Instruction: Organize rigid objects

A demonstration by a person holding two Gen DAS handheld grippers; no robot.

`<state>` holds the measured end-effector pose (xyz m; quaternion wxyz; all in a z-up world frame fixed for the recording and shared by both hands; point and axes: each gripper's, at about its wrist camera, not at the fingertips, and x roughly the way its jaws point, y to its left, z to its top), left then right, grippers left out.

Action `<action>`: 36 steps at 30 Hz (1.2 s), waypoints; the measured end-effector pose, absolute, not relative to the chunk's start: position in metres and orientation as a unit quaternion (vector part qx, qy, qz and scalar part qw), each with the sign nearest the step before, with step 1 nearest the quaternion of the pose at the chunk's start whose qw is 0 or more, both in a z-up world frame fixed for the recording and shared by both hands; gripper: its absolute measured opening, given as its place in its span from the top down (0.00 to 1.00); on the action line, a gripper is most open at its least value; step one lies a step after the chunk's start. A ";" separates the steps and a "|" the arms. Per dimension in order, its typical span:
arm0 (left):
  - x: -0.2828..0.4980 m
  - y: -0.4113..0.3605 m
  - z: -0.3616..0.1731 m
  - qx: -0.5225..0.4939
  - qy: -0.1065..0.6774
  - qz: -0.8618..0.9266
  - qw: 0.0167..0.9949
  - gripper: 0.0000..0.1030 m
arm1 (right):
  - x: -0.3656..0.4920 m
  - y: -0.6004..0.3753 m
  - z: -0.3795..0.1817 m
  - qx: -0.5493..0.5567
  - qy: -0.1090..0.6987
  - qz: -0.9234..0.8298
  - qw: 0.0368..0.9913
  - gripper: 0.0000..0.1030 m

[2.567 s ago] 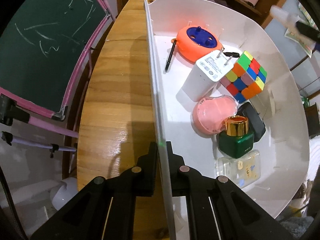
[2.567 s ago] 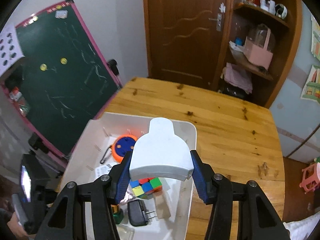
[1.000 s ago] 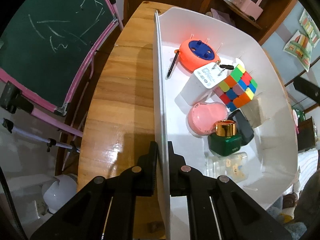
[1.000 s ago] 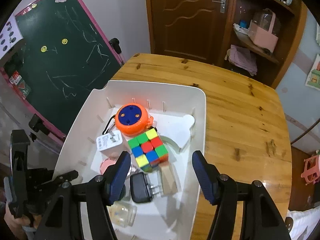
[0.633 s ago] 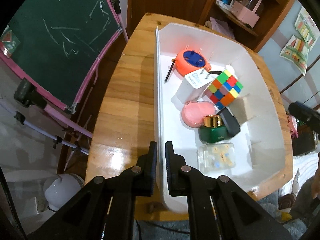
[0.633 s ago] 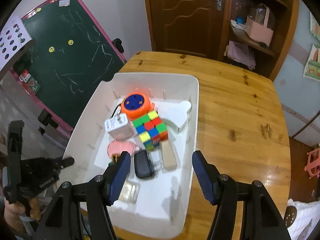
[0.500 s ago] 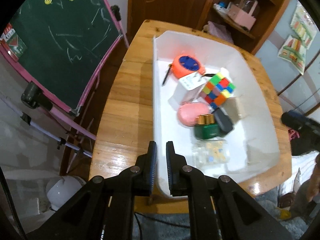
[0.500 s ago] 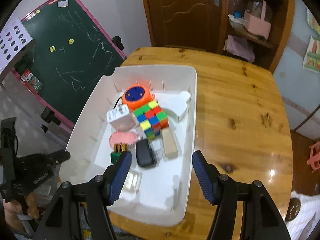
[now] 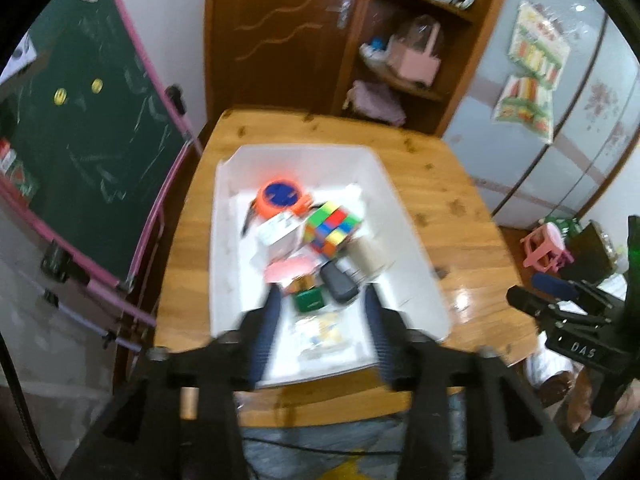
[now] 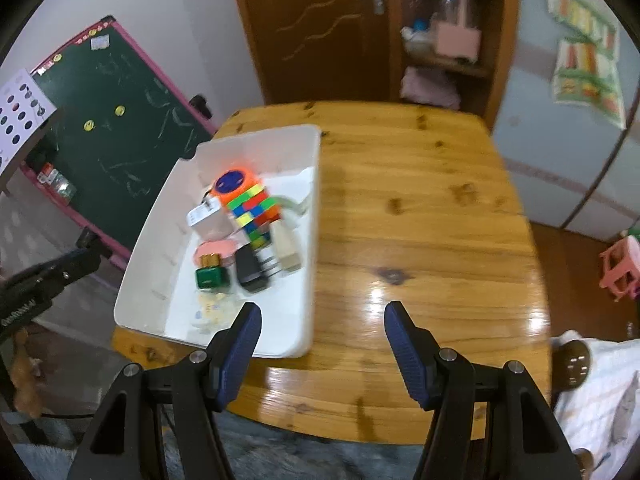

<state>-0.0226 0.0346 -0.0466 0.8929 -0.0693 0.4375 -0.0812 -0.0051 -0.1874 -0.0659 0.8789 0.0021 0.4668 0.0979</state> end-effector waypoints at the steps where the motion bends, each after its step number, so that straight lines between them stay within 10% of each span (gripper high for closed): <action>1: -0.024 0.030 -0.040 -0.068 0.430 -0.085 0.896 0.36 | -0.009 -0.192 -0.059 0.002 0.459 0.095 0.884 0.37; 36: -0.021 -0.027 -0.003 -0.004 0.399 0.031 0.916 0.23 | -0.035 -0.221 -0.003 0.024 0.399 0.042 0.916 0.29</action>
